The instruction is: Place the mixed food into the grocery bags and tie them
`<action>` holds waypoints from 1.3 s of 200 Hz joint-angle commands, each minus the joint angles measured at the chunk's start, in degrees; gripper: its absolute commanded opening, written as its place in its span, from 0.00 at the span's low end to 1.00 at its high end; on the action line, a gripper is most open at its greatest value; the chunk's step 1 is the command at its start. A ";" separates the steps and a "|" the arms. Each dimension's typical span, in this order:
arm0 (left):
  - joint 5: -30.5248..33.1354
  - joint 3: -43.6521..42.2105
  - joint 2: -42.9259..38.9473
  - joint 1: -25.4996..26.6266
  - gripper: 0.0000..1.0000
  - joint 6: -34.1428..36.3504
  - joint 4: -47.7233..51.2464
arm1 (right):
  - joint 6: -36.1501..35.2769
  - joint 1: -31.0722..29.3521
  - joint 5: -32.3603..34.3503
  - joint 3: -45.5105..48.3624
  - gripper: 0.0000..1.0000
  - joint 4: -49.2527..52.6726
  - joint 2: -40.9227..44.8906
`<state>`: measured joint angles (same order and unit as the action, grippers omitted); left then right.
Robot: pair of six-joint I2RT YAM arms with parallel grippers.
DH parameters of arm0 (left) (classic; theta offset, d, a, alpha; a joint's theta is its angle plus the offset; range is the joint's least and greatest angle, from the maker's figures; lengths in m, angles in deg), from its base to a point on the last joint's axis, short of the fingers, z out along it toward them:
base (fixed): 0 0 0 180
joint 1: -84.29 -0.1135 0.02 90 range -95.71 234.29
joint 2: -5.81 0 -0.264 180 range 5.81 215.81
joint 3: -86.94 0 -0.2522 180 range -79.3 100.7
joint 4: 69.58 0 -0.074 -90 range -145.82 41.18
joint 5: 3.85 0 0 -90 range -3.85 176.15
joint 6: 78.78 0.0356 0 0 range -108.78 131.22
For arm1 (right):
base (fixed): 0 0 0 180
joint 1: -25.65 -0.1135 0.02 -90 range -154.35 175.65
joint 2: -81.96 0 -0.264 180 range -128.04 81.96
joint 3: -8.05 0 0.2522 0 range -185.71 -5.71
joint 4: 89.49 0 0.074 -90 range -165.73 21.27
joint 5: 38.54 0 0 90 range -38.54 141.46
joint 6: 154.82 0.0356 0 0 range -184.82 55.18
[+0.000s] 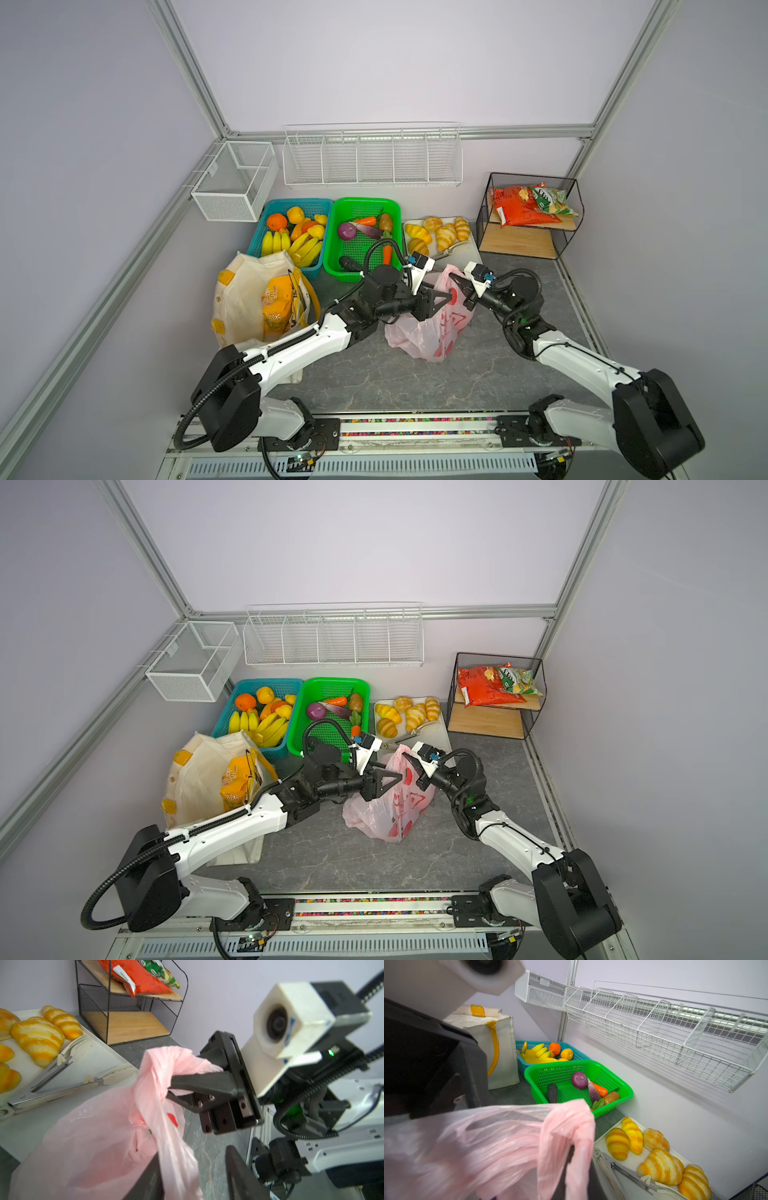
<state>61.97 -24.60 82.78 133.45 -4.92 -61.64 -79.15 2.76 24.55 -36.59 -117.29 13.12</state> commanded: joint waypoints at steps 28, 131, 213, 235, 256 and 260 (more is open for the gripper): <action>-2.53 1.03 -7.74 -6.93 0.62 12.86 9.78 | -3.34 1.19 -4.43 -1.46 0.07 5.00 2.19; -8.01 11.95 11.77 -11.42 0.44 40.49 10.70 | -0.61 1.19 -4.98 -1.81 0.07 3.70 2.04; -13.60 15.96 18.54 -6.69 0.56 48.21 13.51 | -0.44 1.19 -4.65 -2.46 0.07 4.87 1.82; -12.39 15.88 19.30 -6.11 0.56 45.45 10.46 | -0.31 1.19 -4.69 -2.45 0.07 4.77 1.69; -11.55 14.99 19.51 -6.06 0.57 41.94 6.54 | -0.35 1.19 -4.62 -2.44 0.07 4.99 1.61; -11.48 14.86 19.52 -6.02 0.57 41.28 5.95 | -0.35 1.19 -4.64 -2.44 0.07 5.00 1.60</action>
<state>50.32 -10.40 101.45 127.03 39.29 -50.89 -79.78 3.76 20.50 -37.68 -112.33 14.37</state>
